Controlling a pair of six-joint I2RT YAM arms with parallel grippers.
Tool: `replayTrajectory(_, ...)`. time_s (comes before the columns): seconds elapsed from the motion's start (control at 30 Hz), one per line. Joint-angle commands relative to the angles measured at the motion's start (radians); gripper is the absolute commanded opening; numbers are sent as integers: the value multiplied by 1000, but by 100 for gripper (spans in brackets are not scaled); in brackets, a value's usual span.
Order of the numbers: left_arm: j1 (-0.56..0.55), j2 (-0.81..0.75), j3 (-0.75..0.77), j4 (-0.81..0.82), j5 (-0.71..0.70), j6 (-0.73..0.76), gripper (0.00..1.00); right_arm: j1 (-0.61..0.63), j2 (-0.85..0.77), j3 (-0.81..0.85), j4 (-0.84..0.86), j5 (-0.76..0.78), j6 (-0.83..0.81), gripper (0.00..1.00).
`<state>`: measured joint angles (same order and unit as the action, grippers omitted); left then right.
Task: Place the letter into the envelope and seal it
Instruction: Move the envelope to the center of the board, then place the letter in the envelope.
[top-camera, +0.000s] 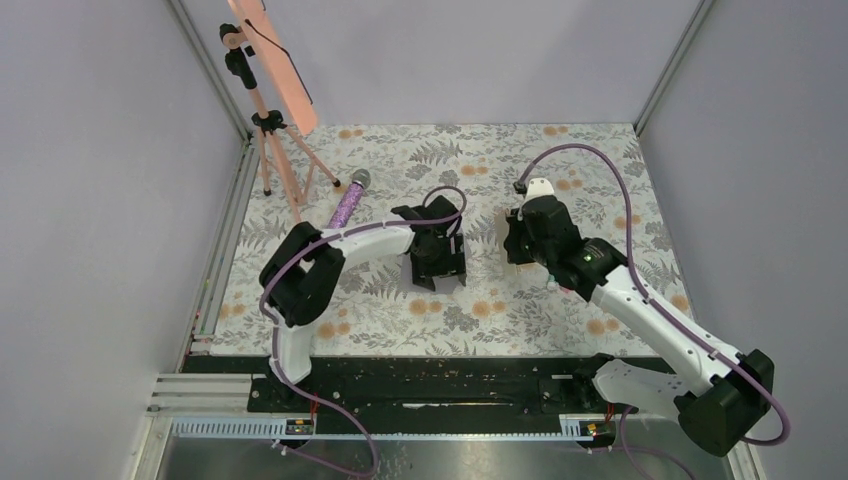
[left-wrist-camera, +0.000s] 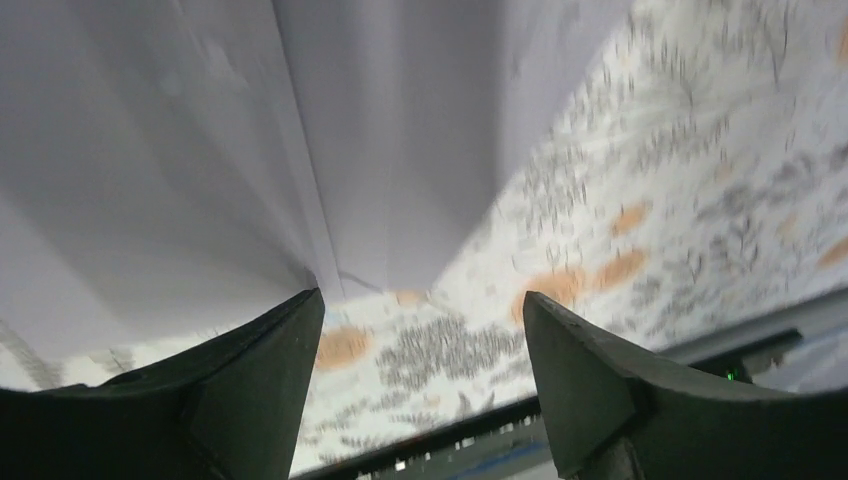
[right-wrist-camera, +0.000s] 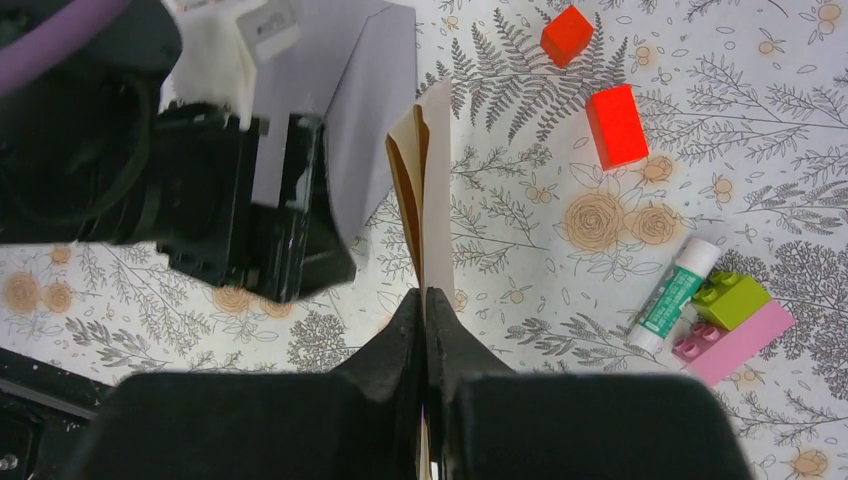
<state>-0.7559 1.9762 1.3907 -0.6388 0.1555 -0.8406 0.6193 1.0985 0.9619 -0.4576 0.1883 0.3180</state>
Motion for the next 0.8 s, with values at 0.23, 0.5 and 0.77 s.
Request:
replayTrajectory(0.23,56,-280,-7,-47,39,128,85,-52,-88,-82,61,-161,112,0)
replayTrajectory(0.5,179,-208,-77,-21,15,180,85,-136,9,-232,419,-451,351,0)
replayTrajectory(0.77,273,-167,-119,14,25,223,85,-166,193,-253,660,-489,423,0)
